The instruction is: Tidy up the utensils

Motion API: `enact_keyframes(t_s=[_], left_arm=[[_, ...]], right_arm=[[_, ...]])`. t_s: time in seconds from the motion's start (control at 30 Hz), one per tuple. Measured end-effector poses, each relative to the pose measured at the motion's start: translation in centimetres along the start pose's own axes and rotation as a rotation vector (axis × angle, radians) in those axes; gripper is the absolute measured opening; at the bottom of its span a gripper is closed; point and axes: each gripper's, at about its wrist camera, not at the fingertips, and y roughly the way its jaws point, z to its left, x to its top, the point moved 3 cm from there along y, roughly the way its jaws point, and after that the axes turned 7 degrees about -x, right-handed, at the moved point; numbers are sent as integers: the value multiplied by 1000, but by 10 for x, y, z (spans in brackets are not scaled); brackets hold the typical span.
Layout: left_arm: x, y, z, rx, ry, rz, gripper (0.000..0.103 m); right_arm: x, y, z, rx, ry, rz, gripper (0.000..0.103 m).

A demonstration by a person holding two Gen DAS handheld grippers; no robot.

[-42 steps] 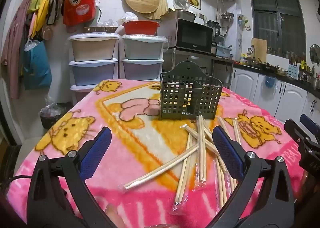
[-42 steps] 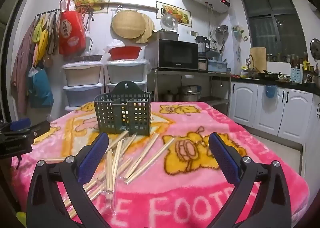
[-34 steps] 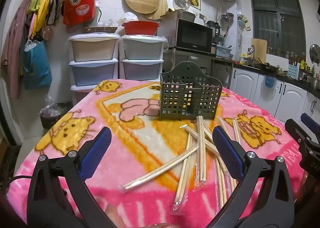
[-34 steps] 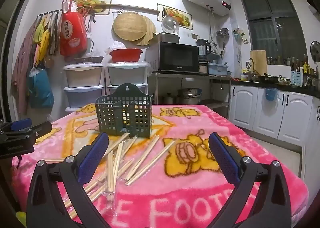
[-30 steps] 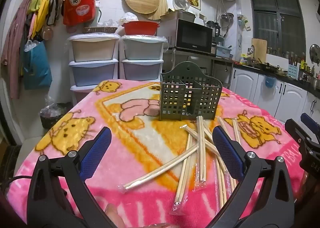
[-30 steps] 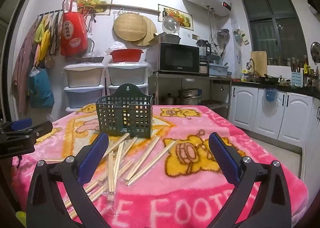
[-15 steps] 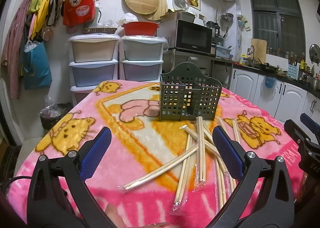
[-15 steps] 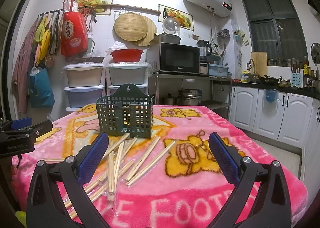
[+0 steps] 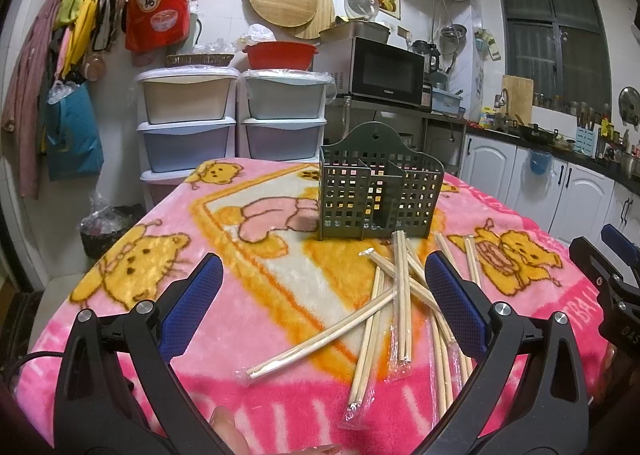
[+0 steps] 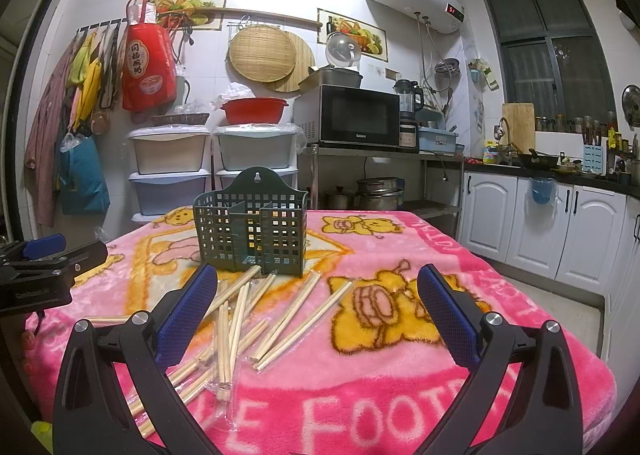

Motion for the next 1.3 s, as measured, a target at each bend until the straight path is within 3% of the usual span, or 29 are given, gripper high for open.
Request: enact_keyframes(t_s=[0.8, 1.3], left_arm=[[-2, 3, -2, 0, -2, 4, 94], [0, 19, 21, 24, -65, 84, 94]], right_arm=[[-2, 1, 4, 1, -1, 9, 97], [2, 23, 14, 49, -74, 75, 97]])
